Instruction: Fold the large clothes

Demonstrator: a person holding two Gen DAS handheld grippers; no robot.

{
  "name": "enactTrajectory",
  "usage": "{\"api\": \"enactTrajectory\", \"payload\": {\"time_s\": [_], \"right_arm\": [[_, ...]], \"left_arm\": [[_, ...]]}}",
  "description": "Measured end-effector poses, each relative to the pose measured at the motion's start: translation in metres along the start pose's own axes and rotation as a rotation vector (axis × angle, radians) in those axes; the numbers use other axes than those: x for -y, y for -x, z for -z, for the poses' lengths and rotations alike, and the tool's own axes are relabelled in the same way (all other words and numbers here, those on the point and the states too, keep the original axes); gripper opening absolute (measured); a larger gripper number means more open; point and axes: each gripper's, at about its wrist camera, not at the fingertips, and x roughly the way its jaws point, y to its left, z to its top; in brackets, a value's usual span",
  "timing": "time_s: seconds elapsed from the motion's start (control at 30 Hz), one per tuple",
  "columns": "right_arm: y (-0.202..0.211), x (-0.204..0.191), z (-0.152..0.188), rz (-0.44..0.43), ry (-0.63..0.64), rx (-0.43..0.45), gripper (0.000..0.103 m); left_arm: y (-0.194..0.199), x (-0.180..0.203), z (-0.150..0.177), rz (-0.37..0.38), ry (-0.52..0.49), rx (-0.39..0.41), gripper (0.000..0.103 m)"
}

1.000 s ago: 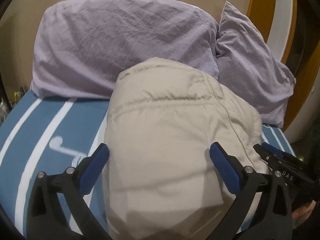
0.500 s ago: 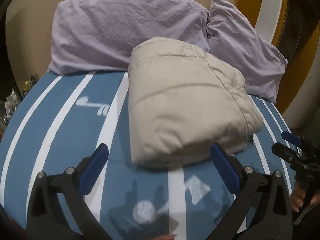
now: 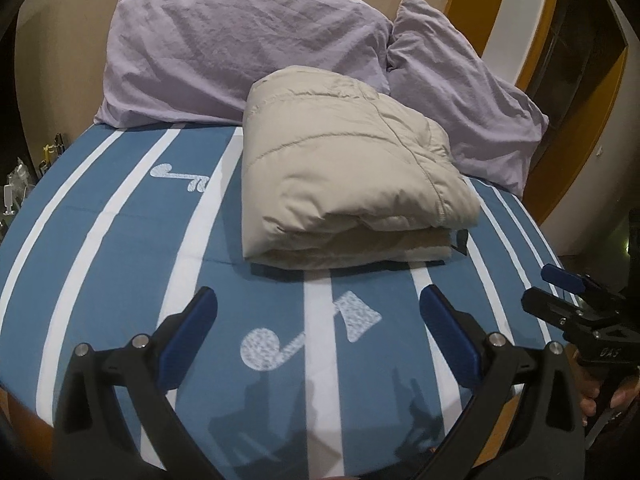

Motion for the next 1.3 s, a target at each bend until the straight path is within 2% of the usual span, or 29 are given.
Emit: {"api": "enactTrajectory", "payload": {"time_s": [0.73,1.3], "right_arm": [[0.015,-0.002,0.009,-0.003,-0.013,-0.004,0.102],[0.015,-0.007,0.009,-0.016,-0.010,-0.009,0.102]], "left_arm": [[0.012,0.020,0.012,0.002,-0.036,-0.002,0.101],[0.011,0.019,0.011,-0.004,-0.026,-0.008,0.101]]}}
